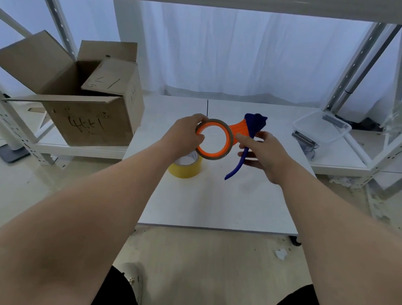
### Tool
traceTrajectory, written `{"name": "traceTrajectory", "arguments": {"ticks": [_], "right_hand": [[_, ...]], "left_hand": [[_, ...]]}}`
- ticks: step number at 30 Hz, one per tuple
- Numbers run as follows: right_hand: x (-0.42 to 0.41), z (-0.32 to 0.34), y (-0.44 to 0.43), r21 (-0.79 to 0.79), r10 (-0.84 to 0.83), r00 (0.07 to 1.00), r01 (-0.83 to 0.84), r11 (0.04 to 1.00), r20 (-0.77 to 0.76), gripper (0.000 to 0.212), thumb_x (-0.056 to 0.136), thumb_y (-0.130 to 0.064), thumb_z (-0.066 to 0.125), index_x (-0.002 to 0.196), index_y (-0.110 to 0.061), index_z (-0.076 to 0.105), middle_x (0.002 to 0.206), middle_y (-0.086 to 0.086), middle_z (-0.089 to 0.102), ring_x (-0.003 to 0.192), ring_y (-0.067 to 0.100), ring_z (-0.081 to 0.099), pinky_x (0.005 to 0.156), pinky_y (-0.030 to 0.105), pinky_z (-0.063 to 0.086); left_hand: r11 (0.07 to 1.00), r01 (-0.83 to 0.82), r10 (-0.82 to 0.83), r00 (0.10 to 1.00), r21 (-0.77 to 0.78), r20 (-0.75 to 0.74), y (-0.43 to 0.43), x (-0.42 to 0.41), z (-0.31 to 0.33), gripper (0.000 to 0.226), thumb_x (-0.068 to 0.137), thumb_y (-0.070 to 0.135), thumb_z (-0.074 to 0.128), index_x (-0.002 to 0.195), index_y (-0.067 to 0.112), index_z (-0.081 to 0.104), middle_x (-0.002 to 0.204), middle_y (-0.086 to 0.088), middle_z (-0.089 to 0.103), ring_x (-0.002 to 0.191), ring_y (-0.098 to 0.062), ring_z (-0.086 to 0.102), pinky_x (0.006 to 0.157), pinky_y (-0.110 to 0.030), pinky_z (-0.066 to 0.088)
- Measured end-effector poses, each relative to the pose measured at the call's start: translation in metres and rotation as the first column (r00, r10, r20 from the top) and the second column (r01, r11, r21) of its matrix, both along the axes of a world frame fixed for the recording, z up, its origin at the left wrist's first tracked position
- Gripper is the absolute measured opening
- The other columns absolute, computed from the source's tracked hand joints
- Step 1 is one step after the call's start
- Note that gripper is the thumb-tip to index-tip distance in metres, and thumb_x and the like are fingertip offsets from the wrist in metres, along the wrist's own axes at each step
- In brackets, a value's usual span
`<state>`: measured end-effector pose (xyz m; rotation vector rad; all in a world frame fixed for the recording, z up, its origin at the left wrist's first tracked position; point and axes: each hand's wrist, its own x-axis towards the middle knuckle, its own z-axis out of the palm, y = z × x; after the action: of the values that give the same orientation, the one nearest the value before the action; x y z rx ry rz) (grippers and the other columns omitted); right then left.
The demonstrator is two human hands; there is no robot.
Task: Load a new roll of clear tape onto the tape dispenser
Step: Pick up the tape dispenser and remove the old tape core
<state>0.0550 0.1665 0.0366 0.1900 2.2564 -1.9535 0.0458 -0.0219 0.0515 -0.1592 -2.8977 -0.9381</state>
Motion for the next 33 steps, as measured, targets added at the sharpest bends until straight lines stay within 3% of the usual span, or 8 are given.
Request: {"name": "traceTrajectory", "arguments": {"ticks": [6, 11, 14, 18, 22, 25, 29, 33], "right_hand": [[0.002, 0.003, 0.002, -0.061, -0.036, 0.999, 0.037, 0.997, 0.019, 0.060, 0.083, -0.021, 0.070, 0.133, -0.013, 0.037, 0.116, 0.016, 0.061, 0.104, 0.031, 0.064, 0.062, 0.025, 0.054], [0.002, 0.005, 0.000, -0.080, -0.016, 1.000, 0.018, 0.997, 0.025, 0.048, 0.082, -0.019, 0.070, 0.120, -0.014, 0.040, 0.113, 0.018, 0.062, 0.094, 0.027, 0.063, 0.066, 0.028, 0.056], [0.002, 0.003, -0.003, -0.006, 0.010, 1.000, -0.010, 1.000, 0.022, 0.049, 0.081, -0.018, 0.071, 0.120, -0.009, 0.044, 0.107, 0.015, 0.062, 0.086, 0.023, 0.064, 0.062, 0.025, 0.056], [0.002, 0.000, -0.009, 0.057, 0.009, 1.000, -0.010, 0.998, 0.005, 0.057, 0.078, -0.021, 0.075, 0.119, -0.016, 0.036, 0.109, 0.011, 0.061, 0.084, 0.017, 0.063, 0.048, 0.015, 0.052], [-0.001, 0.002, -0.012, 0.071, 0.017, 1.000, -0.015, 0.997, -0.025, 0.060, 0.075, -0.021, 0.077, 0.118, -0.017, 0.035, 0.113, 0.013, 0.061, 0.090, 0.020, 0.064, 0.062, 0.022, 0.053], [0.001, 0.003, -0.016, 0.077, 0.033, 0.998, -0.029, 0.997, -0.055, 0.061, 0.076, -0.022, 0.077, 0.119, -0.018, 0.034, 0.112, 0.009, 0.059, 0.086, 0.016, 0.063, 0.061, 0.020, 0.052], [0.003, 0.007, -0.016, 0.041, 0.062, 0.995, -0.059, 0.997, -0.081, 0.060, 0.079, -0.023, 0.075, 0.122, -0.019, 0.033, 0.116, 0.008, 0.058, 0.096, 0.022, 0.064, 0.063, 0.019, 0.053], [0.005, 0.011, -0.014, 0.015, 0.123, 0.990, -0.122, 0.992, -0.069, 0.066, 0.080, -0.024, 0.074, 0.131, -0.018, 0.033, 0.119, 0.009, 0.060, 0.096, 0.022, 0.066, 0.061, 0.017, 0.054]], "left_hand": [[0.999, 0.032, -0.032, 0.999, -0.015, 0.014, 0.000, 0.001, 0.000, 0.045, 0.091, 0.015, 0.057, 0.134, 0.016, 0.045, 0.121, -0.006, 0.059, 0.091, -0.013, 0.051, 0.078, -0.023, 0.040], [0.997, 0.076, -0.075, 0.994, -0.020, 0.077, 0.000, 0.003, -0.004, 0.044, 0.091, 0.020, 0.059, 0.132, 0.016, 0.046, 0.123, -0.007, 0.058, 0.092, -0.014, 0.051, 0.079, -0.024, 0.039], [0.993, 0.115, -0.115, 0.988, 0.011, 0.098, 0.001, 0.005, -0.003, 0.046, 0.092, 0.035, 0.055, 0.134, 0.019, 0.046, 0.132, -0.008, 0.050, 0.102, -0.017, 0.052, 0.081, -0.024, 0.039], [0.994, 0.107, -0.111, 0.980, 0.030, 0.163, 0.009, 0.007, 0.003, 0.066, 0.085, 0.057, 0.053, 0.138, 0.020, 0.040, 0.139, -0.009, 0.046, 0.117, -0.026, 0.052, 0.084, -0.028, 0.043], [0.996, 0.078, -0.065, 0.961, -0.040, 0.267, 0.012, 0.010, 0.001, 0.084, 0.074, 0.059, 0.066, 0.139, 0.019, 0.030, 0.135, -0.010, 0.039, 0.107, -0.024, 0.050, 0.078, -0.031, 0.044], [0.996, 0.069, -0.050, 0.951, -0.053, 0.305, 0.012, 0.013, -0.003, 0.087, 0.071, 0.056, 0.071, 0.137, 0.023, 0.025, 0.133, -0.010, 0.033, 0.103, -0.025, 0.048, 0.075, -0.031, 0.044], [0.998, -0.004, -0.019, 0.932, 0.061, 0.361, 0.011, 0.013, -0.001, 0.078, 0.075, 0.067, 0.060, 0.134, 0.028, 0.028, 0.127, -0.009, 0.038, 0.099, -0.028, 0.054, 0.069, -0.032, 0.052], [0.986, -0.059, -0.008, 0.919, 0.157, 0.395, 0.010, 0.013, 0.005, 0.071, 0.079, 0.059, 0.061, 0.129, 0.018, 0.033, 0.113, -0.007, 0.050, 0.098, -0.024, 0.052, 0.071, -0.031, 0.048]]}}
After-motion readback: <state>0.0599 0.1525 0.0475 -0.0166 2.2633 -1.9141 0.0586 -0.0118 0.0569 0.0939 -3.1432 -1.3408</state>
